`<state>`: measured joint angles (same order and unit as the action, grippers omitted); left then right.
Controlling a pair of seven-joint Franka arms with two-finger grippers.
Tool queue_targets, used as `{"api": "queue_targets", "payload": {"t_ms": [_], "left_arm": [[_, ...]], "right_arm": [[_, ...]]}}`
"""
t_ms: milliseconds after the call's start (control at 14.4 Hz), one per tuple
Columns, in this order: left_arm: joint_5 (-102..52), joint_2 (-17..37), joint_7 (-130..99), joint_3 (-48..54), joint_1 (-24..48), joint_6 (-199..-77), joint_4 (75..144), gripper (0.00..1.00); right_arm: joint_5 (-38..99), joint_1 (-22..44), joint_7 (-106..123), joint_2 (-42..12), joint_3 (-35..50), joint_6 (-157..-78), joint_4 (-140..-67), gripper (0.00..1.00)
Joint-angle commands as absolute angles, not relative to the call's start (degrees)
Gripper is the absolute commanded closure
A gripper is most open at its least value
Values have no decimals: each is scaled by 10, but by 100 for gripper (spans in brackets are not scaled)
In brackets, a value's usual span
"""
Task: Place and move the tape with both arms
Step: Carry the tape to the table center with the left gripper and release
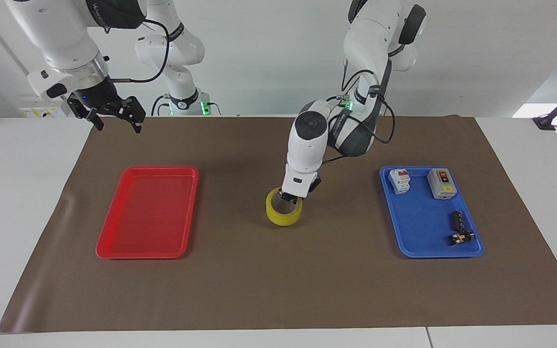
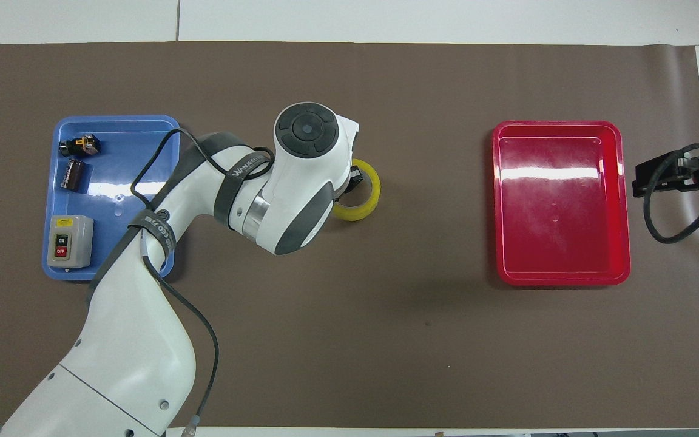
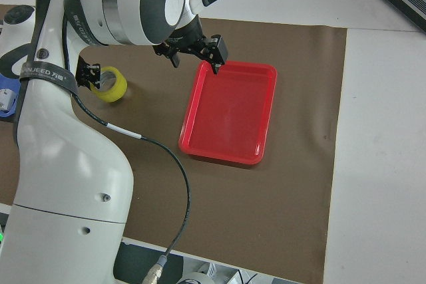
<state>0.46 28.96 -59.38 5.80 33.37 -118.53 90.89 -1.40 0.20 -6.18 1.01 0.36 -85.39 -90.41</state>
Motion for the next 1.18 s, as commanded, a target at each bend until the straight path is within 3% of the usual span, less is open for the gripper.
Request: {"api": "queue_targets", "payload": {"t_ms": [0,70,209,278,487,765,973,1112], "left_arm": [[9,272,-616,47,346,-1214,944,100],[9,272,-615,47,346,-1215,944,100],[10,272,-616,47,344,-1208,940,5],[11,269,-615,45,340,-1199,937,0],[18,212,-597,23,310,-1142,930,0],[11,121,-421,25,193,-1036,927,0],[11,69,-249,23,101,-976,927,0],[11,41,-133,23,47,-940,926,0]], "right_arm": [[-11,-4,-64,11,7,-846,-906,0],[-11,-5,-63,14,7,-846,-913,0],[-11,-4,-60,15,5,-846,-914,0],[-11,-2,-59,15,6,-846,-914,0],[-10,-3,-40,16,7,-846,-916,0],[10,3,-24,23,7,-880,-948,0],[11,59,-25,-17,10,-904,-954,0],[15,101,-34,-60,10,-985,-969,0]]}}
